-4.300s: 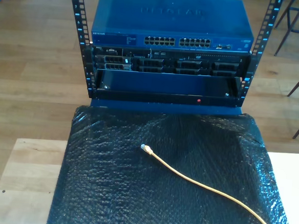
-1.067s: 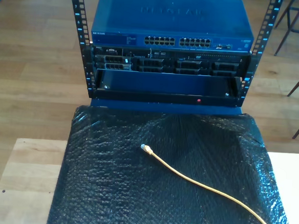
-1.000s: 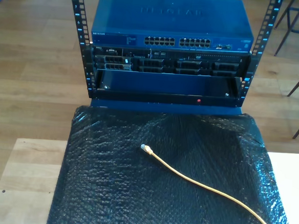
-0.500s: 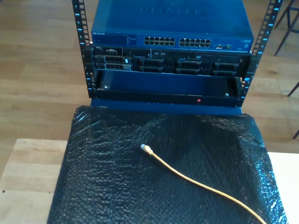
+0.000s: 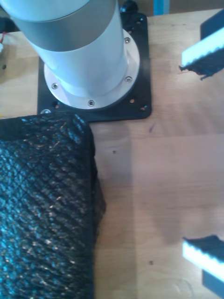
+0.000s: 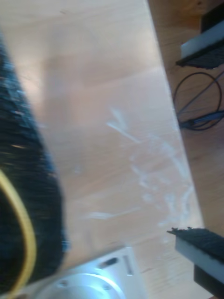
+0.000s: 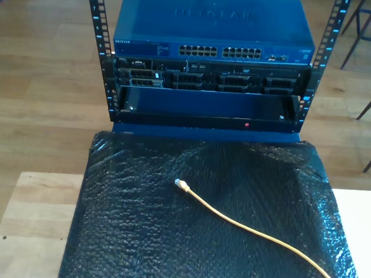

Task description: Grab the cable and plug it in

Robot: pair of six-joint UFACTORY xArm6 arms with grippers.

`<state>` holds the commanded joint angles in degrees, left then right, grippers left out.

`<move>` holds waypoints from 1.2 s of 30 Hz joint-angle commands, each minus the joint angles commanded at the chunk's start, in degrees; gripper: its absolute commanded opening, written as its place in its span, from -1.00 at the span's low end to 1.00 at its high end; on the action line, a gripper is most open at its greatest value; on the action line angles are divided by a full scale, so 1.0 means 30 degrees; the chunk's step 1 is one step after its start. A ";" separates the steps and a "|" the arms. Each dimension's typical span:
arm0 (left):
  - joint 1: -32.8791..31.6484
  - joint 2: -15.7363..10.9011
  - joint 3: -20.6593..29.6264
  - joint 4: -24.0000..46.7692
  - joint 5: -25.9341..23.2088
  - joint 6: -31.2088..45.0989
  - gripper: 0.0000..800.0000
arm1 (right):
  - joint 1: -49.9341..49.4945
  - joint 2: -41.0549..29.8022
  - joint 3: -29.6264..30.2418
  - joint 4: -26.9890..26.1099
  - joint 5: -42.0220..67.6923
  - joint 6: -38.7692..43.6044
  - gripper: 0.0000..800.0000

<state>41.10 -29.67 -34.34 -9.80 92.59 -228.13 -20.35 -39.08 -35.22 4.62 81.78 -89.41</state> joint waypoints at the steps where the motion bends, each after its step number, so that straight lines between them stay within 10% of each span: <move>1: -0.0147 0.0088 0.0000 -0.0029 -0.0059 -0.0147 1.00 | 0.0615 0.0029 -0.0059 0.0117 0.0000 0.0703 0.99; 36: -0.4484 0.1055 -0.0674 -0.1143 -0.0498 -0.5011 1.00 | 1.3333 0.3839 -0.2696 0.1817 -0.6945 1.5004 0.99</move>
<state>27.65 -26.51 -36.36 -13.23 91.10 -243.16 19.65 -27.56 -43.31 10.07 60.95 -44.40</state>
